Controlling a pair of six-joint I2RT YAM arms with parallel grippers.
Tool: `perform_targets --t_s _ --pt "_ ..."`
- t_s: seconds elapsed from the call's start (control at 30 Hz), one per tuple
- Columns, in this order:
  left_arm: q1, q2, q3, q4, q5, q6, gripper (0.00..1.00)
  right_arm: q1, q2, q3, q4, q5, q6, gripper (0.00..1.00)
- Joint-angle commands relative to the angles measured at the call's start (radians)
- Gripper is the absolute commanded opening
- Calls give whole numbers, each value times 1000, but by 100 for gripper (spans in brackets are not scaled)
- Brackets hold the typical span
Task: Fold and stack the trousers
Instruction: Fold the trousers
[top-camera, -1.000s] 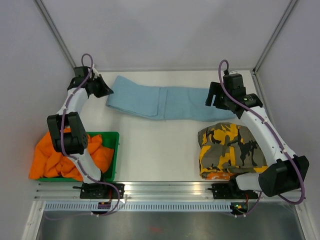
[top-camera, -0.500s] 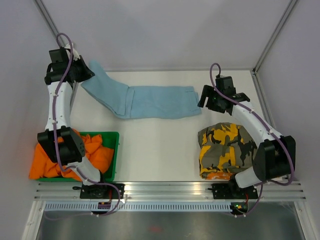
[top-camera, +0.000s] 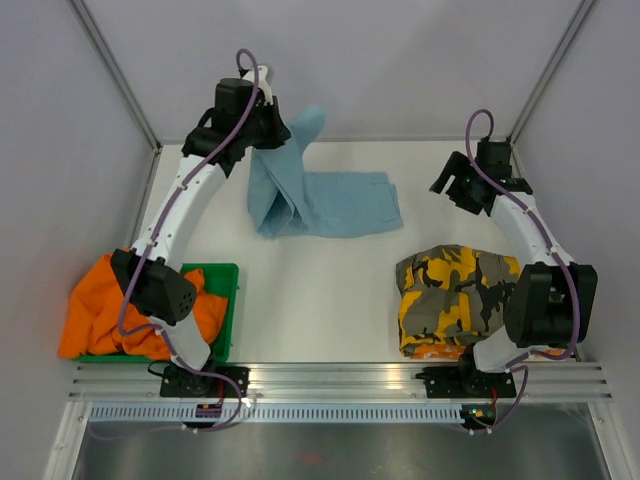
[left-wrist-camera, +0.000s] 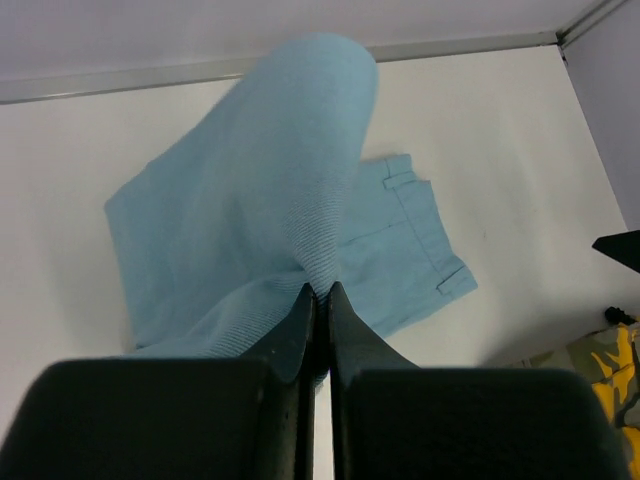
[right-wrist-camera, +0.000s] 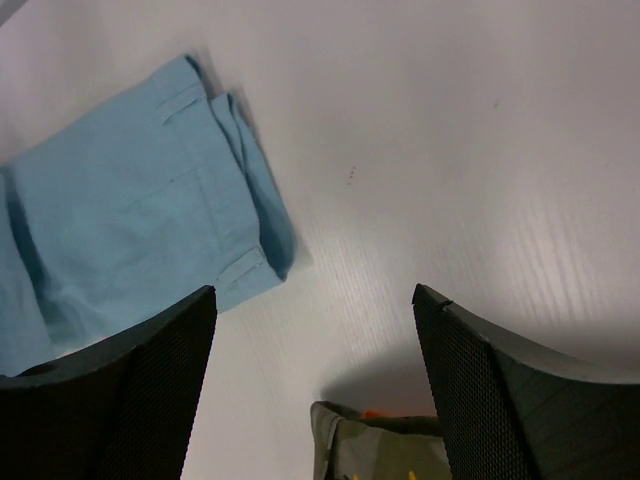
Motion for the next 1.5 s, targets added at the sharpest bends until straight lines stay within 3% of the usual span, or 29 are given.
perform_targets --t_s 0.0,0.2,0.33,0.47,0.53,0.73,0.93,1.23,1.47 --pt "-90 68 91 119 -83 -67 2 -59 -25 -2 26 -21 -6 86" --pt "-229 272 310 72 -135 29 2 -114 -50 -15 6 -30 -40 86" --pt "-297 377 390 -11 -261 88 2 -129 -82 -44 24 -16 -47 87" --pt "-311 388 378 -30 -319 39 2 -128 -84 -140 199 -312 26 85" --pt "-308 365 371 -38 -367 36 2 -99 -67 -201 386 -364 154 81" --pt "-202 160 211 -1 -346 2 2 154 132 -50 472 -245 225 76" --pt "34 -60 -45 67 -267 6 2 320 329 120 578 -148 345 76" --pt "287 -140 -215 117 -128 42 2 585 622 490 561 -137 327 75" --pt "436 -149 -263 143 70 59 2 697 791 711 521 -140 305 75"
